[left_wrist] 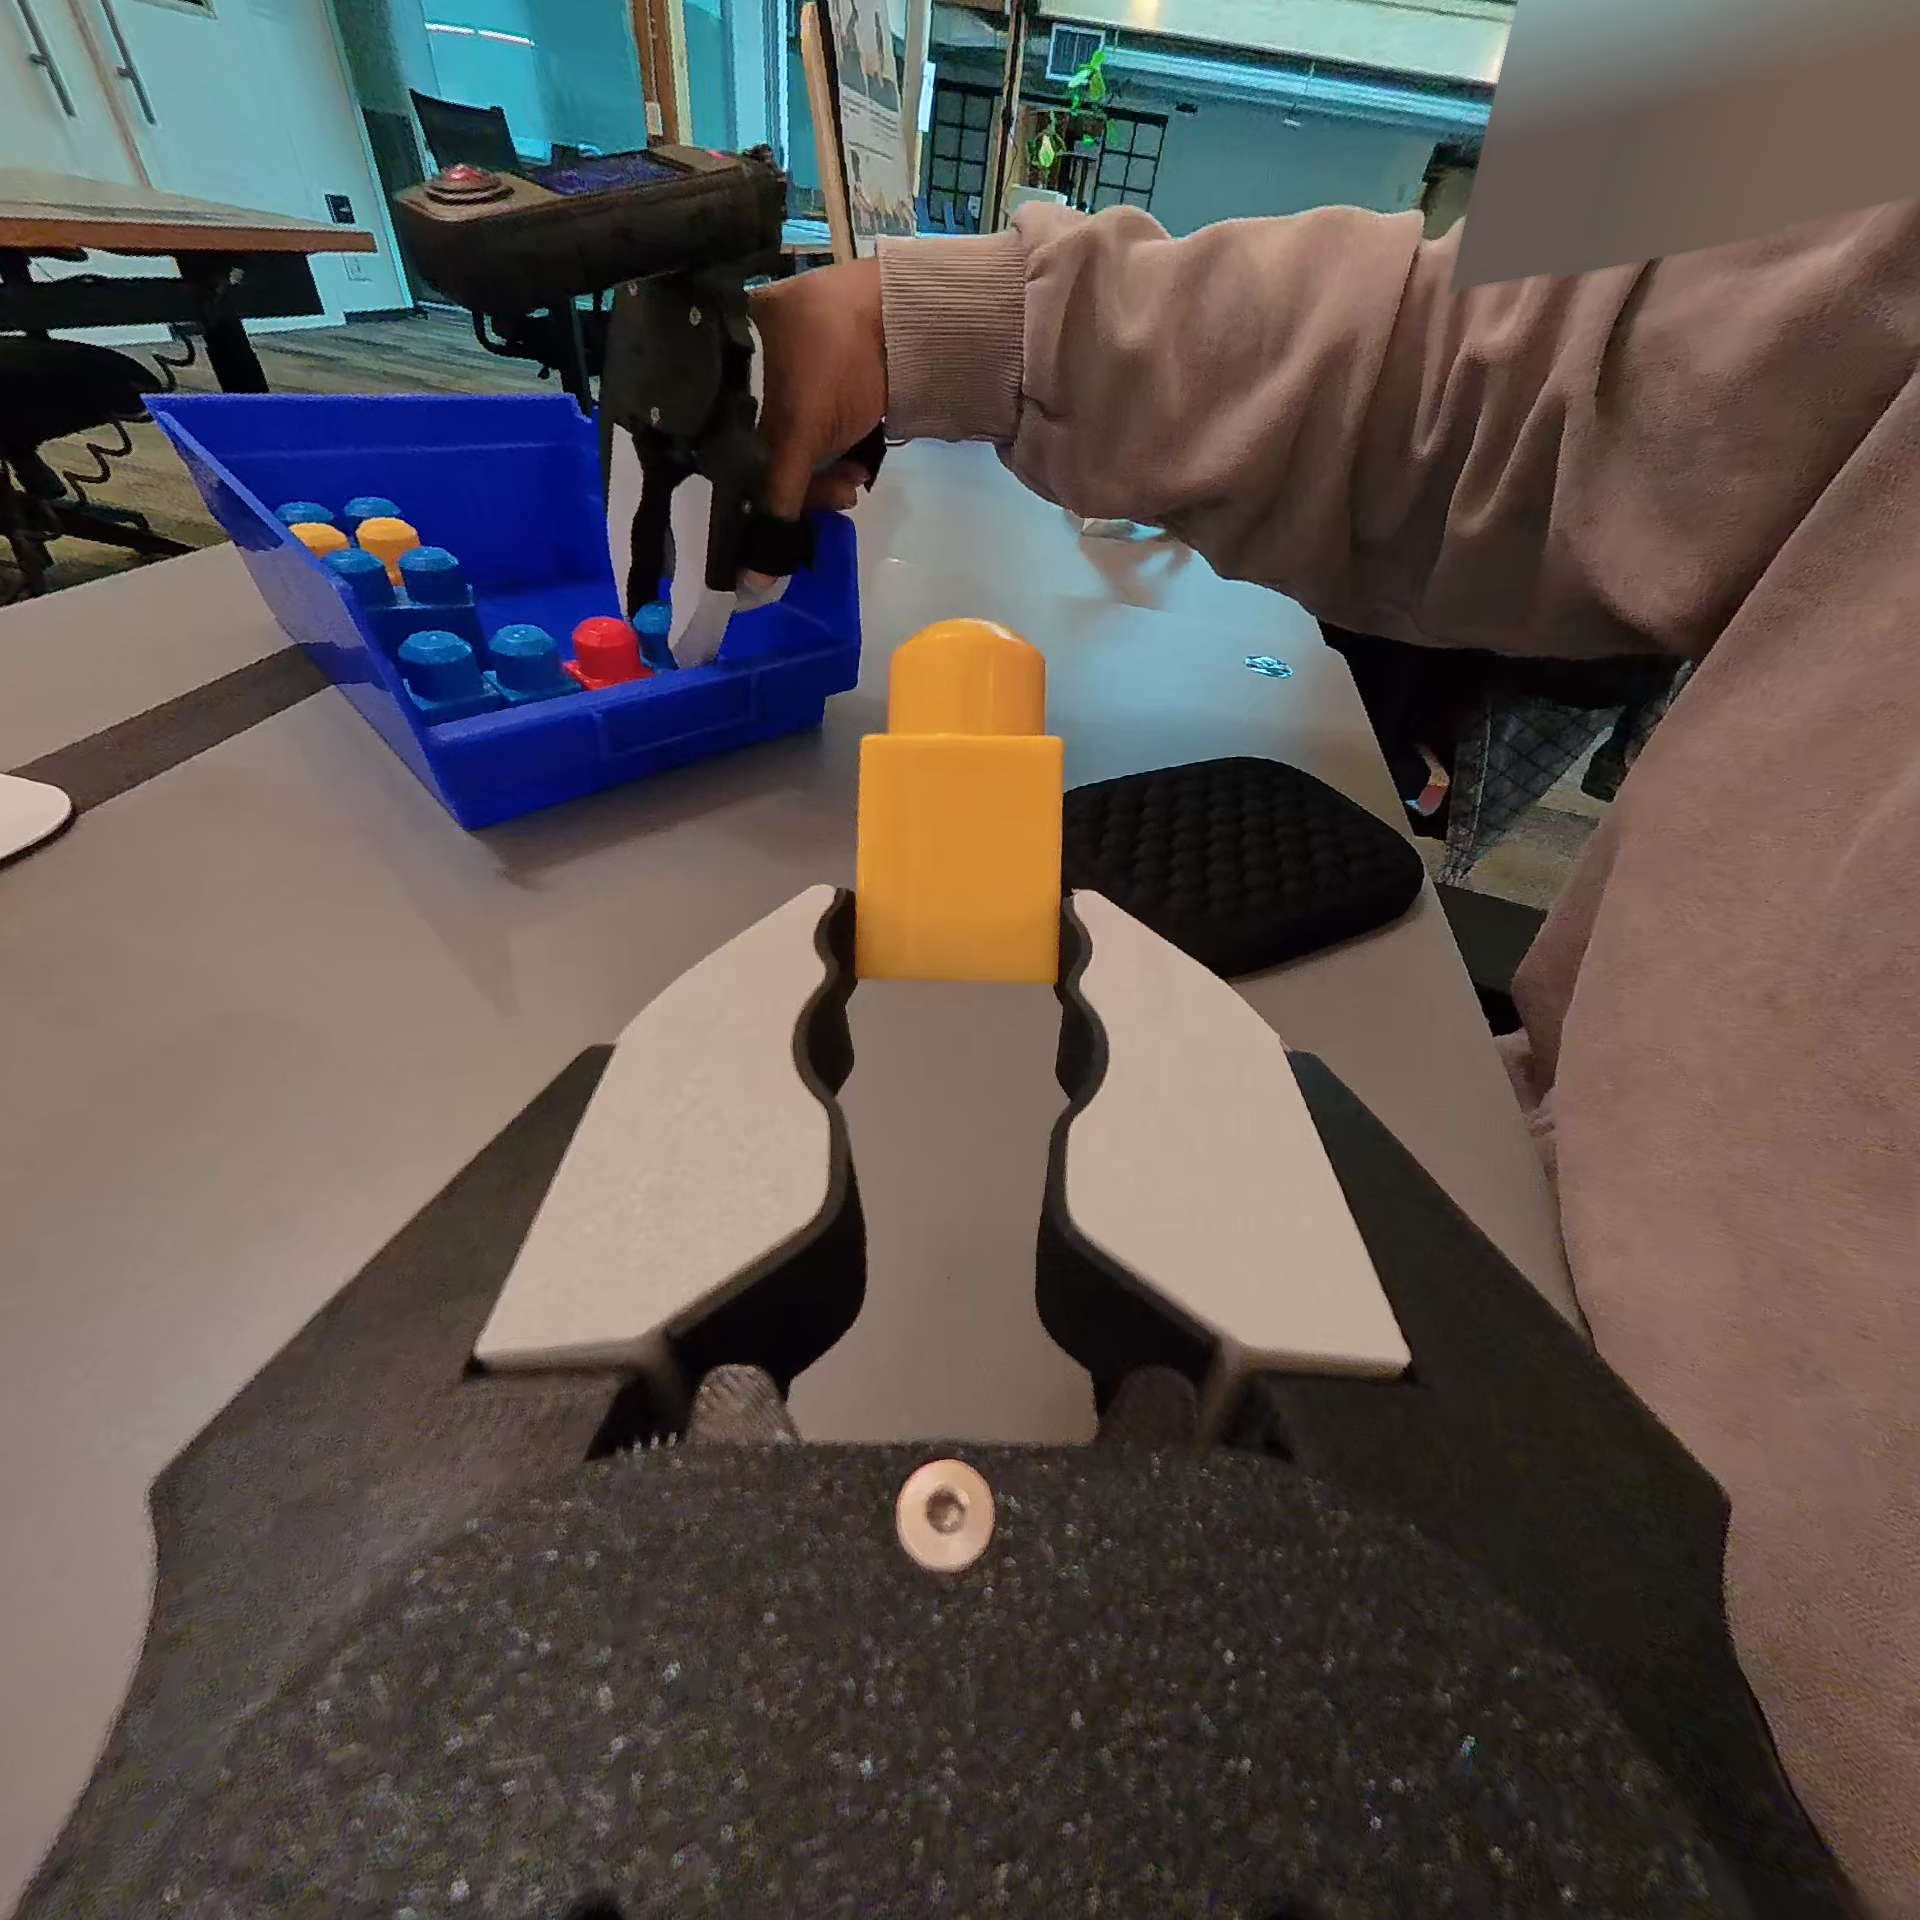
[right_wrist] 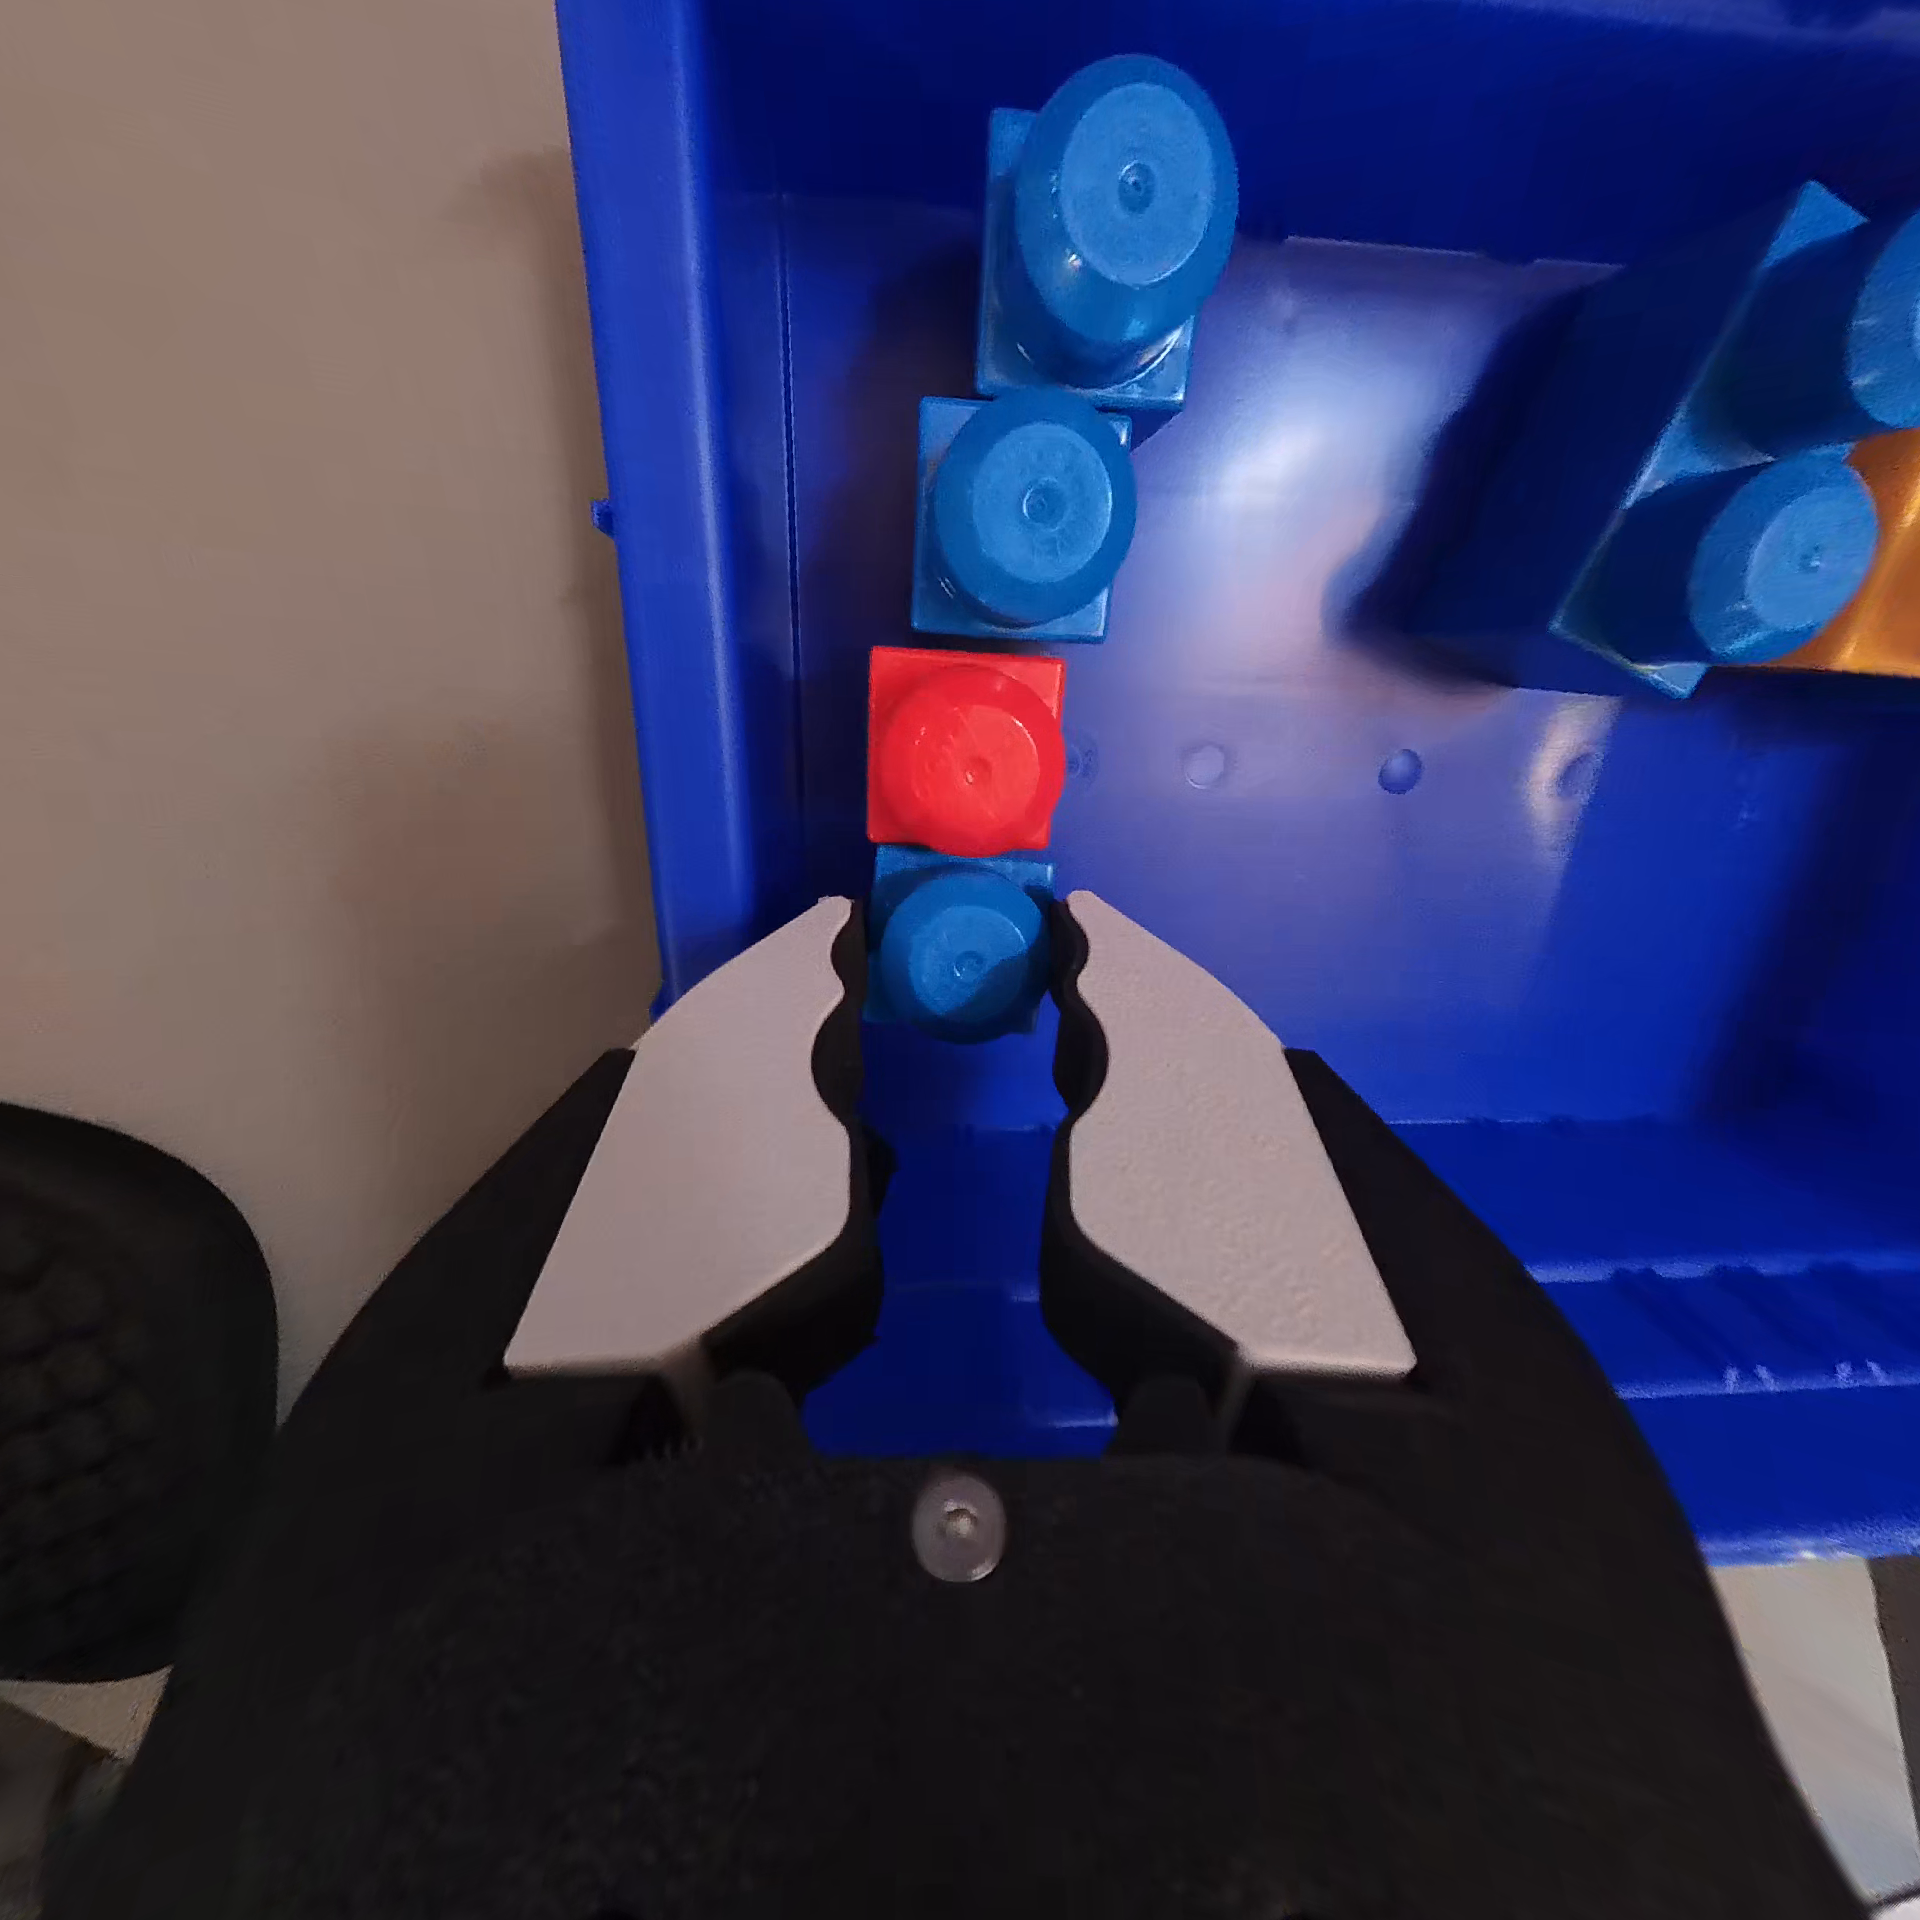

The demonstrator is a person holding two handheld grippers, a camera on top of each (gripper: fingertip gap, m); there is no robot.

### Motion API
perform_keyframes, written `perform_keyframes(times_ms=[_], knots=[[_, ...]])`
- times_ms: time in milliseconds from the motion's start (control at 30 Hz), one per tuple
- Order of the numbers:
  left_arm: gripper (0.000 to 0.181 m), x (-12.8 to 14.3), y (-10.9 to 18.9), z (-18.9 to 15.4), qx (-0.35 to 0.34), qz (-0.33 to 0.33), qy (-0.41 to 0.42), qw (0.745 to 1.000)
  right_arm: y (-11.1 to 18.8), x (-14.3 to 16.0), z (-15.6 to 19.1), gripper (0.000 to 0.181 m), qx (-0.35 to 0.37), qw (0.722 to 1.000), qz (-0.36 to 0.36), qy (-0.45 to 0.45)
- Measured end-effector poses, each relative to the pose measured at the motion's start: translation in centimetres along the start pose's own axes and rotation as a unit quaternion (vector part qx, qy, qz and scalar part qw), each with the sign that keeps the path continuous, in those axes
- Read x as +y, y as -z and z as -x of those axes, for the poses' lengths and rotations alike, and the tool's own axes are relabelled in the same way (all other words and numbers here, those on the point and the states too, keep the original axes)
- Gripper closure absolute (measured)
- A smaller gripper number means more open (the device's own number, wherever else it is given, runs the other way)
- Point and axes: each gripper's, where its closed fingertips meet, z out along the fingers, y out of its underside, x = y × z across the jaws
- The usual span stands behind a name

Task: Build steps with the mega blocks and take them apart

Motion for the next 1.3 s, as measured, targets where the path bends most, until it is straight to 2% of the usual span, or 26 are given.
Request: perform_keyframes(times_ms=[133, 267, 333, 400, 500, 600, 667, 733, 900, 933, 1067, 1133, 1200, 1300], knots=[[0.145, 0.2, 0.0, -0.1, 0.0, 0.0, 0.002, 1.0, -0.5, 0.3, -0.1, 0.148, -0.003, 1.0, 0.028, 0.0], [0.144, -0.1, 0.2, 0.1, -0.006, -0.01, 0.007, 1.0, -0.1, 0.2, -0.5, 0.144, 0.009, 1.0, 0.016, 0.006], [0.144, -0.3, 0.4, 0.2, -0.009, -0.018, 0.008, 1.0, 1.4, -0.8, -0.8, 0.14, 0.021, 0.999, -0.031, 0.003], [0.144, -0.4, 0.5, 0.3, -0.01, -0.024, 0.01, 1.0, 4.1, -2.8, 0.2, 0.135, 0.014, 0.994, -0.11, 0.005], [0.144, -0.6, 0.5, 0.1, 0.0, -0.032, 0.014, 0.999, 8.9, -6.4, 6.3, 0.132, -0.051, 0.965, -0.247, 0.07], [0.144, -0.6, 0.2, -0.3, 0.01, -0.033, 0.015, 0.999, 11.6, -8.1, 14.6, 0.126, -0.13, 0.931, -0.307, 0.152], [0.144, -0.6, 0.0, -0.5, 0.015, -0.034, 0.011, 0.999, 12.1, -8.5, 19.4, 0.126, -0.174, 0.91, -0.325, 0.19], [0.144, -0.6, -0.1, -0.8, 0.02, -0.035, 0.008, 0.999, 11.7, -8.7, 22.7, 0.128, -0.2, 0.897, -0.332, 0.21], [0.144, -0.5, -0.4, -1.6, 0.03, -0.028, -0.003, 0.999, 10.5, -8.9, 26.4, 0.147, -0.239, 0.885, -0.34, 0.212], [0.144, -0.3, -0.5, -1.7, 0.029, -0.024, -0.006, 0.999, 10.4, -9.0, 26.5, 0.153, -0.237, 0.885, -0.341, 0.211], [0.145, -0.4, -0.8, -1.8, 0.023, -0.025, -0.009, 0.999, 10.7, -8.7, 26.5, 0.152, -0.223, 0.891, -0.329, 0.22], [0.147, -0.3, -0.8, -1.1, -0.003, -0.019, -0.02, 1.0, 11.5, -8.3, 25.0, 0.153, -0.196, 0.898, -0.314, 0.236], [0.147, -0.9, 0.0, -0.3, -0.031, -0.038, -0.025, 0.998, 12.8, -8.1, 20.9, 0.152, -0.138, 0.915, -0.302, 0.228], [0.159, -1.9, 1.3, 1.2, -0.068, -0.071, -0.011, 0.995, 14.3, -7.1, 11.0, 0.152, -0.033, 0.95, -0.262, 0.169]])
